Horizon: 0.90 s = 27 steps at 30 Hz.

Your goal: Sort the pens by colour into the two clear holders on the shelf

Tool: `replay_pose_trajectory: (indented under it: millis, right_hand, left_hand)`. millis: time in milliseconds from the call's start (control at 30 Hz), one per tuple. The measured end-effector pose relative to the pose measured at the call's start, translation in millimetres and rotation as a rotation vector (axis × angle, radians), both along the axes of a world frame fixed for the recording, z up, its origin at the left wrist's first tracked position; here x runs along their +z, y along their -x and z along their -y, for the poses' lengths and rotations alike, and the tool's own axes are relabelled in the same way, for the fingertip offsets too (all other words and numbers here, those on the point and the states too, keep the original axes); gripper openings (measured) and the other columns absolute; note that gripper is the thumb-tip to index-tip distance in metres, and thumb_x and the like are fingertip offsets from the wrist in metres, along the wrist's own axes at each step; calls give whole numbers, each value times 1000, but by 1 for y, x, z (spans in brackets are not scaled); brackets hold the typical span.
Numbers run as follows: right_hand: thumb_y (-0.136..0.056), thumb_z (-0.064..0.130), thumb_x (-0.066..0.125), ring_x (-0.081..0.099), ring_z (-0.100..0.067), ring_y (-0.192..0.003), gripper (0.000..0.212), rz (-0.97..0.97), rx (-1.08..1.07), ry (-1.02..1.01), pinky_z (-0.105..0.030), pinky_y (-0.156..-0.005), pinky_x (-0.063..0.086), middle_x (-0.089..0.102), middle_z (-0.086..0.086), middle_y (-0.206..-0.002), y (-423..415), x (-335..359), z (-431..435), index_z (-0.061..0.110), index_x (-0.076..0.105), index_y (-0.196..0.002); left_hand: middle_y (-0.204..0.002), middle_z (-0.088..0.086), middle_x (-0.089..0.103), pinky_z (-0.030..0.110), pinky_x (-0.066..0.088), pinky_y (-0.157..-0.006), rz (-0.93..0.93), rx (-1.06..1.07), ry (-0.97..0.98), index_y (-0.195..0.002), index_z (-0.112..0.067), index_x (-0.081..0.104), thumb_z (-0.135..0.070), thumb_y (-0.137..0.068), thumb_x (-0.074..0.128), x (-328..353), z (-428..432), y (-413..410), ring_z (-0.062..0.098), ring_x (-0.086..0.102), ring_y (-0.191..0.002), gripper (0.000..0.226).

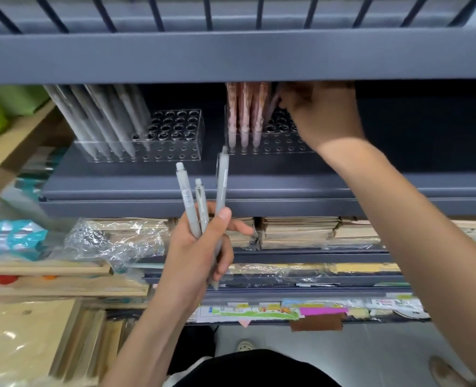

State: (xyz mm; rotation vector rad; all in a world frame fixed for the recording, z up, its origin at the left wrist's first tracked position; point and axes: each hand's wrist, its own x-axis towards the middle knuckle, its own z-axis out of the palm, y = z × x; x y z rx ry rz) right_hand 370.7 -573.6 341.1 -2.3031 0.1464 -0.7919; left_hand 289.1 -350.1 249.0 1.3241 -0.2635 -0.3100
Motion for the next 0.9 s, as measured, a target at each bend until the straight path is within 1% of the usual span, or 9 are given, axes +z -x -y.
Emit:
replay_pose_trajectory:
  millis: [67,233,300,433,567,667,767,800,900]
  right_hand:
    - [-93,25,48,60,-25,-111,29,-78,33,52,-33,-100,42,68,-7,-111,-4,2,-2,12,65,-112]
    - [-95,21,45,56,-29,-117,30,-120,-1,133,-30,-99,40,65,-11,-121,-9,1,-4,10,64,-115]
    - [-94,23,45,57,-30,-115,30,-126,4,114,-30,-98,41,65,-11,-122,-9,2,-5,11,65,-114]
    - [-96,23,47,58,-30,-114,29,-159,30,90,-28,-94,39,65,-11,-121,-11,6,-7,12,65,-115]
    - [-97,25,46,60,-26,-105,27,-225,48,94,-23,-81,36,66,-7,-114,-11,9,-8,16,63,-116]
    - [-94,23,50,62,-19,-94,18,-201,-19,79,-21,-74,38,66,-2,-98,-5,8,-10,12,65,-96]
    - [-90,18,54,66,-26,-88,22,-60,-154,-92,-36,-85,52,72,-11,-91,10,4,-15,5,71,-91]
    - [-88,16,55,67,-26,-84,19,7,-156,-178,-38,-83,53,72,-9,-88,19,3,-21,9,72,-91]
    - [-82,7,55,62,-11,-66,22,114,-32,-449,-27,-65,50,70,6,-75,50,-5,-52,23,70,-86]
  left_hand:
    - [-86,15,73,19,34,-37,-2,0,-8,-81,-34,67,-37,-97,57,1,0,0,16,39,-35,18]
    - [-87,14,73,19,33,-36,1,17,-7,-84,-28,64,-34,-95,60,0,-4,-1,16,40,-35,13]
    - [-90,13,75,18,33,-35,-7,16,3,-87,-28,67,-35,-92,63,0,-4,-1,15,44,-36,10]
    - [-94,12,76,17,32,-31,-54,34,9,-97,-29,73,-42,-89,64,-2,-7,0,14,48,-37,18]
    - [-92,9,76,16,30,-33,-59,40,-6,-101,-33,74,-47,-89,64,-2,-13,-2,10,42,-36,21]
    - [-89,8,74,15,29,-33,-54,36,12,-103,-30,74,-40,-91,63,-5,-21,-5,9,36,-36,19]
    - [-87,8,72,16,28,-32,-55,14,85,-101,-21,76,-35,-90,65,-6,-31,-7,9,33,-37,21]
    - [-86,8,71,16,28,-32,-56,9,99,-100,-19,76,-35,-88,65,-6,-34,-7,9,32,-37,24]
    - [-84,6,68,16,28,-33,-59,13,121,-103,-15,75,-30,-89,64,-7,-45,-10,9,32,-38,23]
